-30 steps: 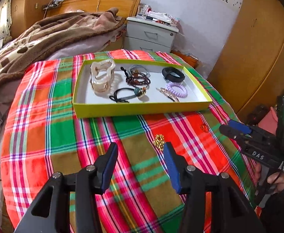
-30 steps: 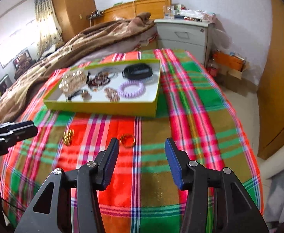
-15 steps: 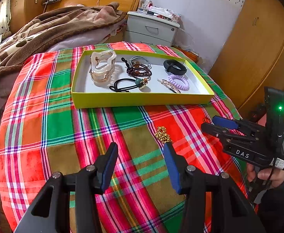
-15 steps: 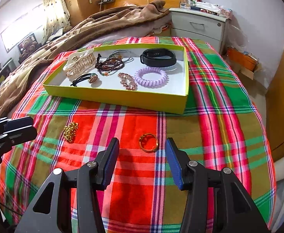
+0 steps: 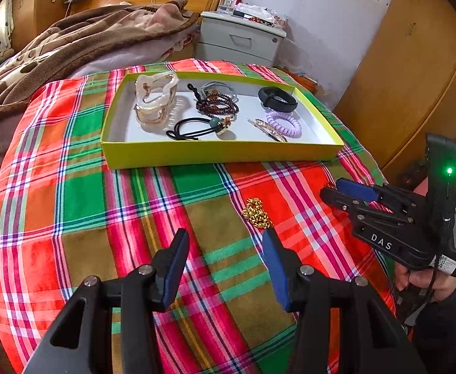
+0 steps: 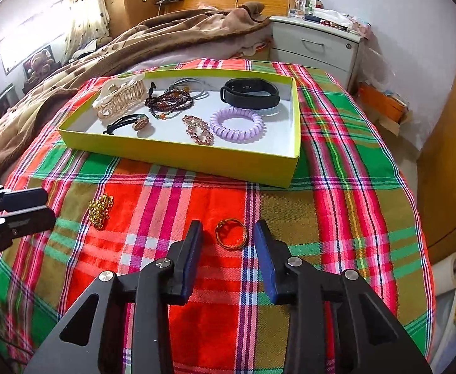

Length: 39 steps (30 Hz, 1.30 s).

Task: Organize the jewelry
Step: 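Move the right gripper to the gold ring while the left gripper approaches the gold chain cluster, then grasp the gold ring with the right gripper while the left gripper grasps the gold chain cluster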

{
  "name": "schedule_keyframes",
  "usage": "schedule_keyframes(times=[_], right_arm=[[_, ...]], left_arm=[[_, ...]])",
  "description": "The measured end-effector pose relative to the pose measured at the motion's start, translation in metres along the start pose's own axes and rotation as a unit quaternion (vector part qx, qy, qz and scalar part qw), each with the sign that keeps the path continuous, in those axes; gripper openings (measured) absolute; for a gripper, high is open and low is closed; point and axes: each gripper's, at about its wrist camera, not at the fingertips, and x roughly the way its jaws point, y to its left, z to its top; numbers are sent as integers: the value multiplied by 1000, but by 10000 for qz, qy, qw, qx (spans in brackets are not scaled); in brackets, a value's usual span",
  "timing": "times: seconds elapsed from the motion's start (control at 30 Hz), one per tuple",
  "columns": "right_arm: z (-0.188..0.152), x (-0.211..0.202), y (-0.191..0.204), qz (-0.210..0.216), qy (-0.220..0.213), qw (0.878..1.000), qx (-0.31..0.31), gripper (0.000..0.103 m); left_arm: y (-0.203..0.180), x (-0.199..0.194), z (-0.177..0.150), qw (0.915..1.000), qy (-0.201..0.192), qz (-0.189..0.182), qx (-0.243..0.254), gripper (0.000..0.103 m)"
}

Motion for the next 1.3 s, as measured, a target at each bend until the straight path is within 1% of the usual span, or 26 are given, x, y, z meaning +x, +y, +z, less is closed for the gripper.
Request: schedule_keyframes(times=[0.13, 0.17, 0.4, 0.73, 0.8, 0.87, 0.97, 1.13, 1.23, 1.3], right_arm=[[0, -1, -1, 13, -31, 10000, 35, 28], [0, -1, -1, 36, -34, 10000, 51, 23], [-1, -4, -2, 41, -123, 9999, 83, 22], [-3, -24, -11, 25, -398, 9988, 275, 23], [-3, -28, -13, 32, -455, 9985, 316, 23], [-4, -31, -14, 45, -496, 9982, 339, 23], [-4, -32, -15, 45, -513, 9981, 342, 23], [-5, -35, -17, 90, -576, 9975, 396, 23], [-5, -35, -18, 118, -600, 9973, 408, 22], [-6, -35, -18, 140, -615, 9972, 413, 22]], left_arm=[[-3, 2, 0, 10000, 48, -17, 31, 50], [-4, 2, 0, 10000, 56, -24, 30, 50], [-6, 6, 0, 9999, 113, -48, 48, 50], [-14, 19, 6, 9996, 186, -121, 148, 51], [-18, 24, 7, 9995, 245, -44, 206, 51], [-25, 28, 8, 9991, 204, 51, 370, 51], [-29, 34, 11, 9988, 247, 36, 428, 51], [-38, 41, 14, 9966, 195, 454, 667, 50], [-47, 44, 12, 9923, 184, 758, 965, 51], [-46, 45, 13, 9933, 183, 749, 855, 51]])
